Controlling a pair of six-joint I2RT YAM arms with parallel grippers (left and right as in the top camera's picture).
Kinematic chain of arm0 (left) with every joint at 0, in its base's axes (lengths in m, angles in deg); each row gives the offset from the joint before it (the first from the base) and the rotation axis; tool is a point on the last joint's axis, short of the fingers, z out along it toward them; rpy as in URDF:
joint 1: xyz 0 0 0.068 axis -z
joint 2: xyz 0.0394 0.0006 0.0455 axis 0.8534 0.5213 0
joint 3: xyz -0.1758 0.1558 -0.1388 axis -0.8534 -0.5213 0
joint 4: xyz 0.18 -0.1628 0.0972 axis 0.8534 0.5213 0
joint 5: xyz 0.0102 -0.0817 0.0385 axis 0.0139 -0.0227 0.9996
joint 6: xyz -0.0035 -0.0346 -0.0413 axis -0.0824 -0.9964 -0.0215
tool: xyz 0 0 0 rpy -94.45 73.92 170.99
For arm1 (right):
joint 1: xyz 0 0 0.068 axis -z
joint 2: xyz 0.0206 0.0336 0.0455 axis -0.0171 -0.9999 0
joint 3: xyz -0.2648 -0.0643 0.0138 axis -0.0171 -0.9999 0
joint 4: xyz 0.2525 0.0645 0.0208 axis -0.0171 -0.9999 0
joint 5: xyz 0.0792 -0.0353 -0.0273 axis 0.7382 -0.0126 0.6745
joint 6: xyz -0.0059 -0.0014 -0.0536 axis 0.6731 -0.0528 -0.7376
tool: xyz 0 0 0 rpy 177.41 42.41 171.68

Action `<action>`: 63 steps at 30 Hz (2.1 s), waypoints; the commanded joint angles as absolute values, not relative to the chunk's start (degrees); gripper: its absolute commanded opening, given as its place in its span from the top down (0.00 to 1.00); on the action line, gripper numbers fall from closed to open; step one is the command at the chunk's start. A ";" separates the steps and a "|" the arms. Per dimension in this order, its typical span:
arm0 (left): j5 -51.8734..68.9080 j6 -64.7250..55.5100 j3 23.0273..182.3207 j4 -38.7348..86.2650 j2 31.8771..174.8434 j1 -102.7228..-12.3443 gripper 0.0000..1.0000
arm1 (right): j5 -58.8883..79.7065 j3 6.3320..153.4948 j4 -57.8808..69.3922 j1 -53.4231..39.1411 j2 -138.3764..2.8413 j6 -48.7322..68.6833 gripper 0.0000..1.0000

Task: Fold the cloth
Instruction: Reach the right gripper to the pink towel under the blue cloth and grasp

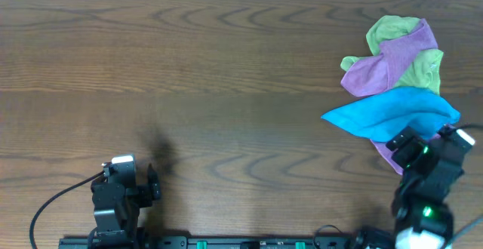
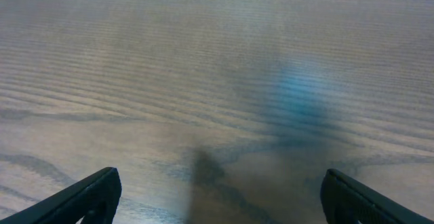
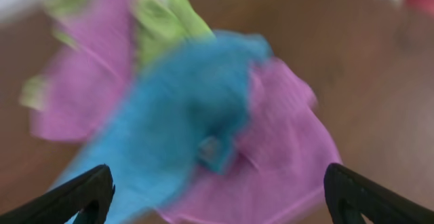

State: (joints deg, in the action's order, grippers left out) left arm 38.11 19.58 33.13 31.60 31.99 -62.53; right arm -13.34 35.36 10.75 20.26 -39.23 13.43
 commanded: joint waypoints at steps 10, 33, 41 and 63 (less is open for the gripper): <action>39.12 18.97 32.58 33.74 32.03 -62.31 0.05 | -14.15 40.87 7.41 25.48 -58.55 8.14 0.01; 39.12 18.97 32.58 33.74 32.03 -62.31 0.05 | -12.38 40.87 15.60 29.48 -75.14 -6.37 0.16; 39.12 18.97 32.58 33.74 32.03 -62.31 0.05 | -6.32 40.87 20.41 29.48 -78.69 -6.35 0.23; 39.12 18.97 32.58 33.74 32.03 -62.31 0.05 | 12.17 52.91 12.63 28.13 -71.28 -2.48 0.99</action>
